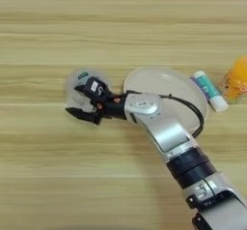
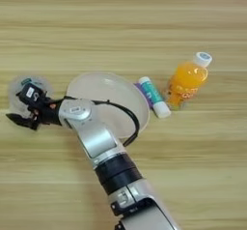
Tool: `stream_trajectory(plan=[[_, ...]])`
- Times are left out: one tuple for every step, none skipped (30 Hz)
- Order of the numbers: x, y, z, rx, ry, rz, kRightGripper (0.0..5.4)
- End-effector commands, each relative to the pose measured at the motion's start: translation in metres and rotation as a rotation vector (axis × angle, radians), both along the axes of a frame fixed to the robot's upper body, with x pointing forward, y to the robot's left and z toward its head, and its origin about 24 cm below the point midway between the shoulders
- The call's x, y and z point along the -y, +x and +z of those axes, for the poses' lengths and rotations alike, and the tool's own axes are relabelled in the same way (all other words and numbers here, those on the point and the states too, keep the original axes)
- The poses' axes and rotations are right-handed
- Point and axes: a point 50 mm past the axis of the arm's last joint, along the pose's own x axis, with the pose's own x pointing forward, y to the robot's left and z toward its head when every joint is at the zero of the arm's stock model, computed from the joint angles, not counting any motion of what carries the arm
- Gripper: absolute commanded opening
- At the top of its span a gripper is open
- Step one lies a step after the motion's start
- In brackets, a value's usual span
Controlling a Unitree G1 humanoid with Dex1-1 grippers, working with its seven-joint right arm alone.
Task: Move the objects on the table
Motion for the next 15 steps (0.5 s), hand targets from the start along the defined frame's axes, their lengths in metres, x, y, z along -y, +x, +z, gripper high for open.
stream_trajectory(plan=[[-0.001, 0.009, 0.023, 0.108, 0.015, -0.006, 4.0], [0.0, 0.009, 0.024, 0.112, 0.016, -0.007, 4.09], [0.0, 0.009, 0.025, 0.119, 0.017, -0.011, 4.21], [0.001, 0.009, 0.026, 0.13, 0.017, -0.017, 4.29], [0.001, 0.01, 0.027, 0.144, 0.017, -0.024, 4.43], [0.003, 0.011, 0.03, 0.178, 0.008, -0.044, 4.53], [0.005, 0.013, 0.033, 0.209, 0.0, -0.064, 4.64], [0.006, 0.014, 0.034, 0.229, -0.002, -0.077, 4.77], [0.007, 0.014, 0.035, 0.239, -0.002, -0.084, 4.84], [0.006, 0.014, 0.036, 0.242, 0.001, -0.085, 4.95], [0.006, 0.014, 0.037, 0.244, 0.007, -0.087, 5.07], [0.006, 0.014, 0.038, 0.247, 0.015, -0.091, 5.17], [0.006, 0.014, 0.039, 0.251, 0.022, -0.097, 5.3], [0.007, 0.014, 0.04, 0.258, 0.027, -0.104, 5.36], [0.007, 0.015, 0.041, 0.262, 0.032, -0.11, 5.36]])
